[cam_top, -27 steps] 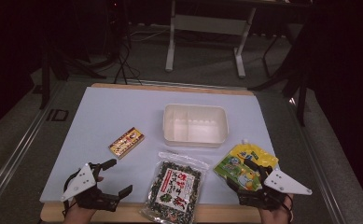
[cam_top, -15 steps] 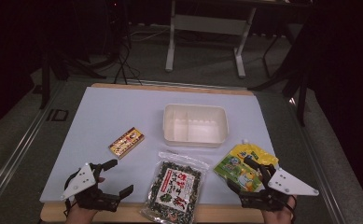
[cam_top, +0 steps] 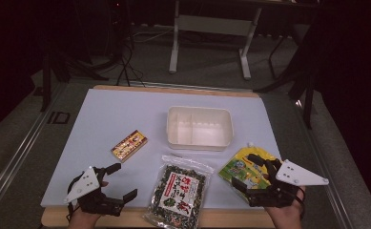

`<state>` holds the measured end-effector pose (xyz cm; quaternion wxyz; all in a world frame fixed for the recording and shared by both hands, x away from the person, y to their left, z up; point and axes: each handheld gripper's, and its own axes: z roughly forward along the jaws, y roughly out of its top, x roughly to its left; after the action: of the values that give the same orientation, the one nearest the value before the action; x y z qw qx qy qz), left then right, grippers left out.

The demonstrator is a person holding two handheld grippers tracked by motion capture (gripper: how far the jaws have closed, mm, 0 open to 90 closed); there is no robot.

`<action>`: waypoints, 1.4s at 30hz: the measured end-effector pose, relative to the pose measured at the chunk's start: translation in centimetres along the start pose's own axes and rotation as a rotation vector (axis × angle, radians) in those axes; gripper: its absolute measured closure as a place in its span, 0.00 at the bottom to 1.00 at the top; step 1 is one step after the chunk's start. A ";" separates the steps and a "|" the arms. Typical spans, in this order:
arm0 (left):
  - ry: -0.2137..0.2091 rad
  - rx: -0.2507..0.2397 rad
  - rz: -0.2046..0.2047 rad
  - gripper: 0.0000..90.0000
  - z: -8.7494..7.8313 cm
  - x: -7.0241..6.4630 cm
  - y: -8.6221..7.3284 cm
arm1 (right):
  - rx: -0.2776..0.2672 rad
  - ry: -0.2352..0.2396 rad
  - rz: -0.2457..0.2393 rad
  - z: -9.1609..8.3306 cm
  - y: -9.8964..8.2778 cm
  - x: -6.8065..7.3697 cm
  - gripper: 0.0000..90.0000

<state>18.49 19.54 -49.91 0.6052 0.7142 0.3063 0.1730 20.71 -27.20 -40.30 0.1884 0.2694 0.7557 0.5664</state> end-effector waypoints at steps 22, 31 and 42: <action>-0.008 0.024 -0.008 0.01 0.4 0.1 -0.3 | 0.162 0.063 0.001 7.7 -0.9 -2.9 0.18; -0.017 0.032 -0.007 0.01 0.5 0.1 -0.4 | 0.272 0.118 0.061 10.5 -3.0 -3.7 0.30; -0.023 0.044 -0.007 0.01 0.6 0.1 -0.5 | 0.375 0.118 0.111 12.3 -5.8 -5.2 0.35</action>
<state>18.81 19.17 -50.54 0.5935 0.7280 0.3056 0.1560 30.91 -22.35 -49.55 0.0587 0.3072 0.8417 0.4402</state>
